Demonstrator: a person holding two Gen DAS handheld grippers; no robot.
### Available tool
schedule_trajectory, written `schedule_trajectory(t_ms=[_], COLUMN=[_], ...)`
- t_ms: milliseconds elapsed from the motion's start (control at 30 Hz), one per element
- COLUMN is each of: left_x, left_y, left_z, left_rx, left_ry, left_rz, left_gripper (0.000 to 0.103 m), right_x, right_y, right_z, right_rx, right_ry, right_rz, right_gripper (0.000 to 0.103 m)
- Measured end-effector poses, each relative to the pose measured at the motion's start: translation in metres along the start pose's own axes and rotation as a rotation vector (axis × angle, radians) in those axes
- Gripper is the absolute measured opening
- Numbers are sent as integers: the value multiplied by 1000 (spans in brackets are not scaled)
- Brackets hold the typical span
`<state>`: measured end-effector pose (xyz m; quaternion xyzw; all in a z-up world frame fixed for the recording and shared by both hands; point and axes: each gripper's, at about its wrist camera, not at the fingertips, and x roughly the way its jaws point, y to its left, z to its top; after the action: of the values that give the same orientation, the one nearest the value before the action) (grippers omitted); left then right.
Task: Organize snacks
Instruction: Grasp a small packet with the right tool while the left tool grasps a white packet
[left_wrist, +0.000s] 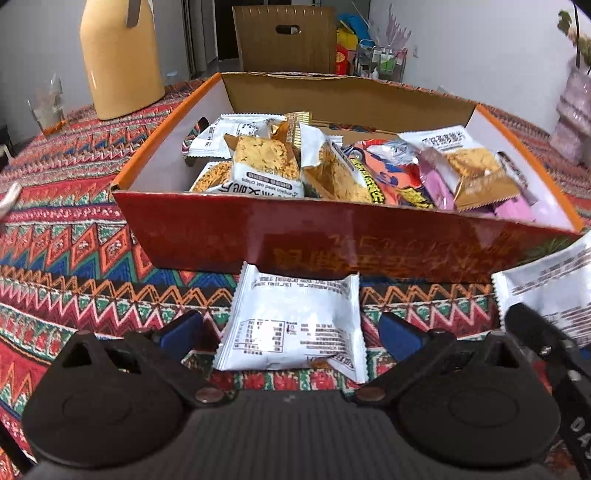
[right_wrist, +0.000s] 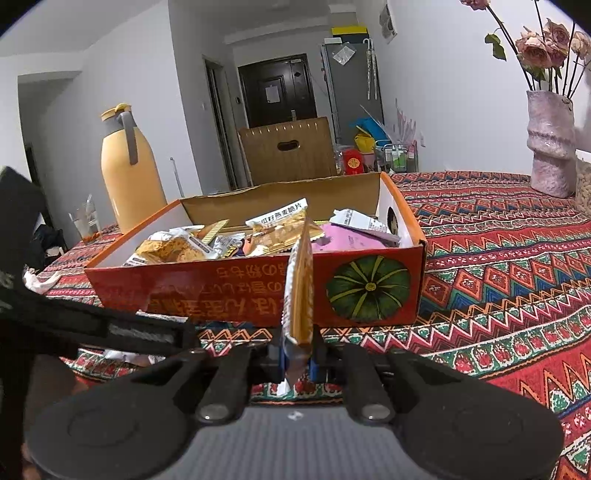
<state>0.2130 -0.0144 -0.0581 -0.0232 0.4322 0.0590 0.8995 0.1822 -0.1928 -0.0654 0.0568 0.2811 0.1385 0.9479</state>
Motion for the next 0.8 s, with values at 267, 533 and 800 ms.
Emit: schedule_trajectory(t_ms=[267,533,800], left_x=[2,3,-1], left_y=[1,1,3], left_z=[-1,2,-2], left_rx=[-1,10,1], left_ry=[-13,2,-16], left_rz=[-1,-7,-22], left_gripper=[103,103,99], right_x=[-3,-3,-1], right_y=[-1,0,2], right_z=[-1,-1,-2], right_rx=[6,6,4], right_ry=[-13,-11,1], right_rz=[12,12,8], right_gripper=[11,11,11])
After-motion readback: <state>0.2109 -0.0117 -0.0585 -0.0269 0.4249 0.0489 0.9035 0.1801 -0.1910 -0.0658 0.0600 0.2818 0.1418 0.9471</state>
